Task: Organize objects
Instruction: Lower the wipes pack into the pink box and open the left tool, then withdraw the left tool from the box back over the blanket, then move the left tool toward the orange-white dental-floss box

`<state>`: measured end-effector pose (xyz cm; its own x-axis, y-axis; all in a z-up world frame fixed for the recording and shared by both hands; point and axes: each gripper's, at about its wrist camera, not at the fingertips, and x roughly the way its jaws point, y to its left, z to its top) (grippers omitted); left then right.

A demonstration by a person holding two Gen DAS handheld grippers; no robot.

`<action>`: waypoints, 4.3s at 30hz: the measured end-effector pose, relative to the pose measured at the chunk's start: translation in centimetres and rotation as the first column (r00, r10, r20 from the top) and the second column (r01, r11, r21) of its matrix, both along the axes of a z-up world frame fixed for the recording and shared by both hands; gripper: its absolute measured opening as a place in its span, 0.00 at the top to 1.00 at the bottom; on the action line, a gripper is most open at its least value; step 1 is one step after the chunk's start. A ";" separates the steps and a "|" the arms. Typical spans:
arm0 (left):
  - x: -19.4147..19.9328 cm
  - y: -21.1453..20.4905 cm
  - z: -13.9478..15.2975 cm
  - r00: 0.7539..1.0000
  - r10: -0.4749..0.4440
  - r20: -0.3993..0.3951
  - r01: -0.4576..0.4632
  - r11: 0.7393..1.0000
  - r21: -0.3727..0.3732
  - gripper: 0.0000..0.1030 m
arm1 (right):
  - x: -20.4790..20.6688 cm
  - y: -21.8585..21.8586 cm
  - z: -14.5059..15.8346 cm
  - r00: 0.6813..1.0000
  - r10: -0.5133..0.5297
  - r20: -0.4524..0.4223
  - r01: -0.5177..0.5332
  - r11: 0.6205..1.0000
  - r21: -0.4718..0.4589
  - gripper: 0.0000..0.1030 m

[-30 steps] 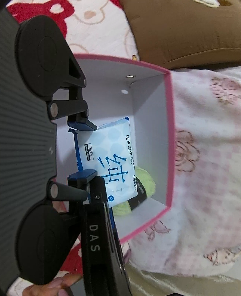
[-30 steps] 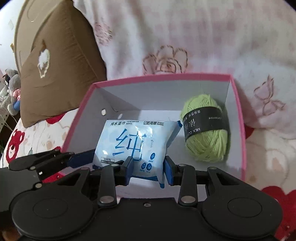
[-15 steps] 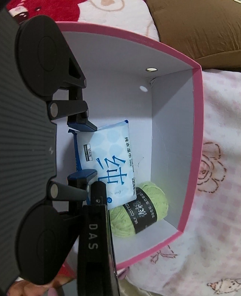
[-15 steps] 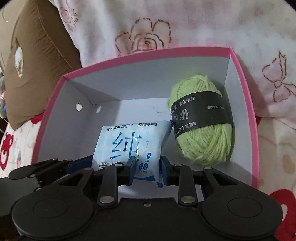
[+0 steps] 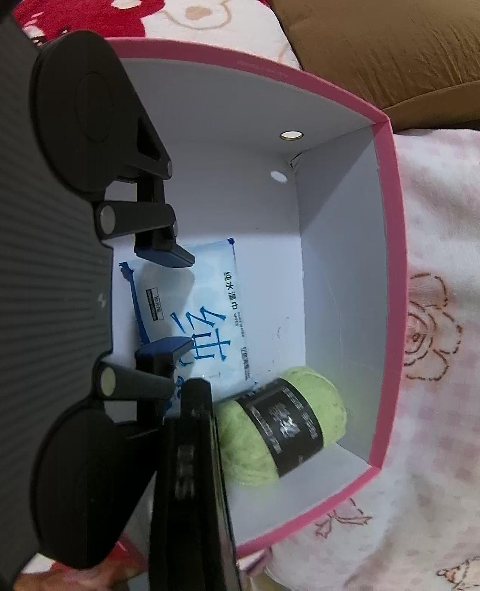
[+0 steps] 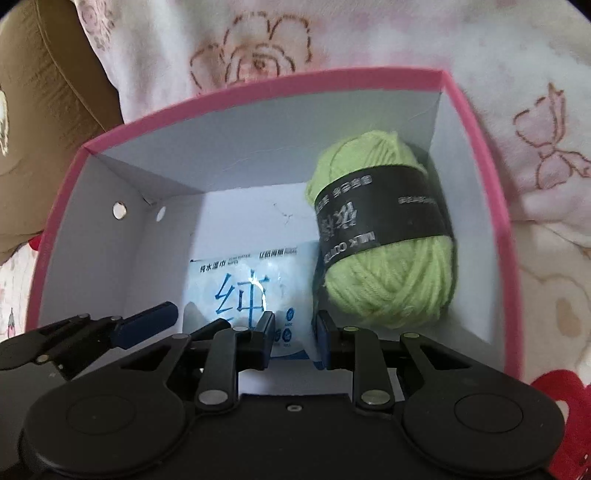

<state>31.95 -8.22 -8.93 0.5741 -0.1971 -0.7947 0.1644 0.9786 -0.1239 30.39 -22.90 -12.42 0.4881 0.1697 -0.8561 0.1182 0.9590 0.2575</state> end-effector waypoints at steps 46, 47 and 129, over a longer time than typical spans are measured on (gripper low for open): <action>-21.4 3.1 20.1 0.962 -0.213 0.171 0.190 0.972 0.141 0.50 | -23.3 5.7 16.8 0.902 0.340 0.265 -0.284 0.931 -0.229 0.51; -21.7 3.2 20.2 0.961 -0.208 0.181 0.182 0.972 0.149 0.48 | -23.6 5.9 16.9 0.900 0.341 0.272 -0.280 0.929 -0.241 0.44; -19.9 8.7 4.0 0.954 -0.261 0.147 0.278 0.954 -0.113 0.16 | -22.8 8.0 1.4 0.926 0.273 0.262 -0.266 0.962 -0.061 0.11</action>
<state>12.09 0.52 -4.89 0.5810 -0.4557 -0.6744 0.4425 0.8723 -0.2082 7.60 -14.87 -10.97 0.6365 0.3079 -0.7072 -0.2151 0.9513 0.2207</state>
